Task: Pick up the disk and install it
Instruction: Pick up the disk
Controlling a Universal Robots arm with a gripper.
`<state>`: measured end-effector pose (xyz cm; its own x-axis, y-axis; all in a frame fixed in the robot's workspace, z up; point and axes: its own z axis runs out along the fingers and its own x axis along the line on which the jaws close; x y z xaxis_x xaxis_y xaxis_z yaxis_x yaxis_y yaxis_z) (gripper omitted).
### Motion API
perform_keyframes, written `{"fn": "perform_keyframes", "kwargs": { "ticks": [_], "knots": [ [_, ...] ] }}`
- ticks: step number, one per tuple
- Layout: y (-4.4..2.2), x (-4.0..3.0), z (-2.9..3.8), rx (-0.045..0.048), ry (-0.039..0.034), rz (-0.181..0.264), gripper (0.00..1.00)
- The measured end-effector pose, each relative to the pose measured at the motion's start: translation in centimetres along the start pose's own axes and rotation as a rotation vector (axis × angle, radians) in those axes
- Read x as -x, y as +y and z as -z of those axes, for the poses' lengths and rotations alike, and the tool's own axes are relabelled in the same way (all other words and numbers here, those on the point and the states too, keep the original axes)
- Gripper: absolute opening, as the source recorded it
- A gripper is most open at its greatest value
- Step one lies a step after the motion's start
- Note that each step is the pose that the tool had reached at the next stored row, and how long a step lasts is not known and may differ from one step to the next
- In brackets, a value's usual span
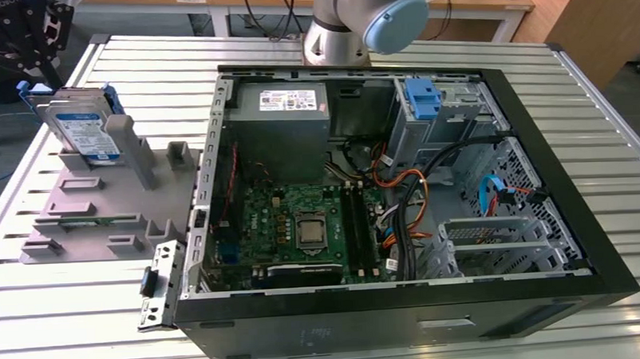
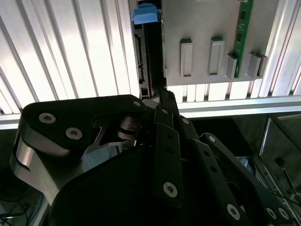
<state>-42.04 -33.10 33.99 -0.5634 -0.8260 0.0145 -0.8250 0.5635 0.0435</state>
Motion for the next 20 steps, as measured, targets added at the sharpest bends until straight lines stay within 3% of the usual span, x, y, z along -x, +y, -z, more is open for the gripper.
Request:
{"fn": "perform_keyframes", "kwargs": {
  "ticks": [9, 20],
  "knots": [
    [-0.03, 0.02, -0.02, -0.0014, 0.0042, 0.098, 0.11],
    [-0.03, 0.02, -0.14, -0.0041, 0.012, 0.277, 0.11]
  ]
}}
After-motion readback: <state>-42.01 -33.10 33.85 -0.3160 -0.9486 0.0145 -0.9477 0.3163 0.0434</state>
